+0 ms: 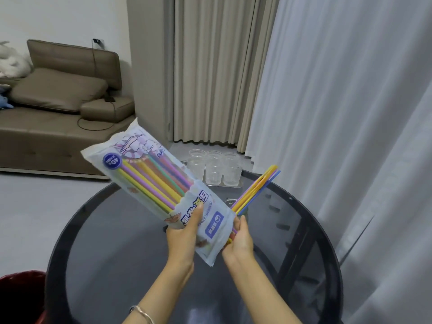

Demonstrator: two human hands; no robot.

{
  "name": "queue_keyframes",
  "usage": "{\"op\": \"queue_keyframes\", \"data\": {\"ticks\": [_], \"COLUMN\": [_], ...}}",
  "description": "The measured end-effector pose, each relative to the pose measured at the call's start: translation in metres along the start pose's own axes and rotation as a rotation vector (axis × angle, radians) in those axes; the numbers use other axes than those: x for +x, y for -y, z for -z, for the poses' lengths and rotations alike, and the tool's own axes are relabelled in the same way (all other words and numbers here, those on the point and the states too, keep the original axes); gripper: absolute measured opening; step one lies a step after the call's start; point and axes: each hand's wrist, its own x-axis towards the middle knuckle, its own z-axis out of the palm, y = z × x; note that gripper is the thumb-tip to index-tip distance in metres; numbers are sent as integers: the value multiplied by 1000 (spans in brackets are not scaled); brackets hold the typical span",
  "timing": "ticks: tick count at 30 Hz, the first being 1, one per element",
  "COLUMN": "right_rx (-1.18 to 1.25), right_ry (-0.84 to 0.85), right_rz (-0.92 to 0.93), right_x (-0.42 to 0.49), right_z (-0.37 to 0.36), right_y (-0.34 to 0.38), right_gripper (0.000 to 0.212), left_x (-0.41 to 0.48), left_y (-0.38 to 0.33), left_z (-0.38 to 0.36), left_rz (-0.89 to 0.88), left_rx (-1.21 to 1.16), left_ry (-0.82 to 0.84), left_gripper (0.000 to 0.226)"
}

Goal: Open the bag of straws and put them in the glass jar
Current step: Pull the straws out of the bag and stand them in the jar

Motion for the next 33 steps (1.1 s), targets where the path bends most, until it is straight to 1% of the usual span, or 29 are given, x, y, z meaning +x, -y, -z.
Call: {"op": "queue_keyframes", "data": {"ticks": [2,4,8,10,12,16,18,21,23,25,28,29,31,33], "right_rx": [-42,-137,-491,-615,-708,-782,-809,-787,-696,-565,-374,-364,-440,-513], "right_ry": [-29,-19,46,81,130,221,229,171,103,83,162,192,211,173], "right_rz": [10,51,273,362,413,473,515,584,630,598,400,359,325,298], "right_x": [-3,-3,-2,-1,0,0,1,7,8,6,2,0,-2,-4], "right_z": [-2,-2,0,2,4,4,5,9,12,12,7,5,2,-1], "right_y": [-2,-8,-11,-11,-11,-9,-2,14,27,33,22,16,5,0], "right_gripper": [35,30,19,17,18,13,14,17,18,16,17,19,18,16], "left_x": [-2,0,9,14,18,22,25,31,34,33,27,24,21,20], "left_y": [-1,-1,-2,-4,-3,-1,-2,-8,-14,-18,-18,-17,-12,-7], "left_z": [2,6,18,24,29,32,34,40,44,44,37,33,29,27], "left_rz": [-4,21,133,192,231,284,307,327,340,352,373,377,383,397], "left_rx": [12,-18,-150,-229,-283,-329,-350,-416,-472,-508,-513,-509,-488,-478], "left_ry": [7,-6,-47,-68,-76,-68,-72,-112,-160,-175,-143,-127,-105,-89], "left_gripper": [26,25,30,36,37,36,29,15,13,16,15,14,11,10]}}
